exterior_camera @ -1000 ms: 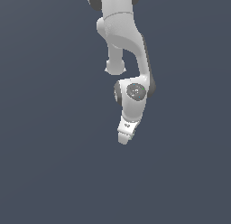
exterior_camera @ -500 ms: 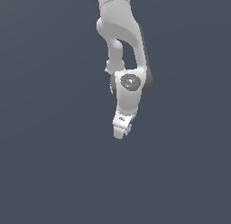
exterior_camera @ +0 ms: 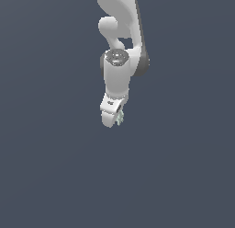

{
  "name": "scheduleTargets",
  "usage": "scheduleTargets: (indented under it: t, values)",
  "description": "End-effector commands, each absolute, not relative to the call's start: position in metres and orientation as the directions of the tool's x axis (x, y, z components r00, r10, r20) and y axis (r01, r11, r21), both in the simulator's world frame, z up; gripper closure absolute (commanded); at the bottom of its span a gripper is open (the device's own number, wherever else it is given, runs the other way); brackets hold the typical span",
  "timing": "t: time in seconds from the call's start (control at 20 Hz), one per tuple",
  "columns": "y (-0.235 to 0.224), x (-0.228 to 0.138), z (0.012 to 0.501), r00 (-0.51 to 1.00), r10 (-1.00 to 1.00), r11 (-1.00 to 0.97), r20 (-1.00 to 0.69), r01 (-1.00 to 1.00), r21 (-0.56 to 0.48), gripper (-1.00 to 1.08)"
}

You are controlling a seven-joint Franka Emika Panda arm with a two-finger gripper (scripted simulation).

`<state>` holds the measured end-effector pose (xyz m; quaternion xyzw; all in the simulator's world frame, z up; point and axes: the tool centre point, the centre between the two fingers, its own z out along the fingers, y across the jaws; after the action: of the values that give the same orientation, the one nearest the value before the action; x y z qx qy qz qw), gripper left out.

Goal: Pick up the object and move it to a goal position.

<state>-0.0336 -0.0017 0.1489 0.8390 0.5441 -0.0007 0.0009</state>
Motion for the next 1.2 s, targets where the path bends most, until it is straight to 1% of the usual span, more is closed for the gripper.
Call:
scheduleTargets:
  t: [0.0,1.15]
  values:
    - [-0.017,-0.042,0.172,0.408,0.913,-0.408,-0.001,0.913,0.001,1.08]
    - [-0.171,-0.122,0.399,0.407,0.913,-0.407,0.004,0.913,0.000,1.08]
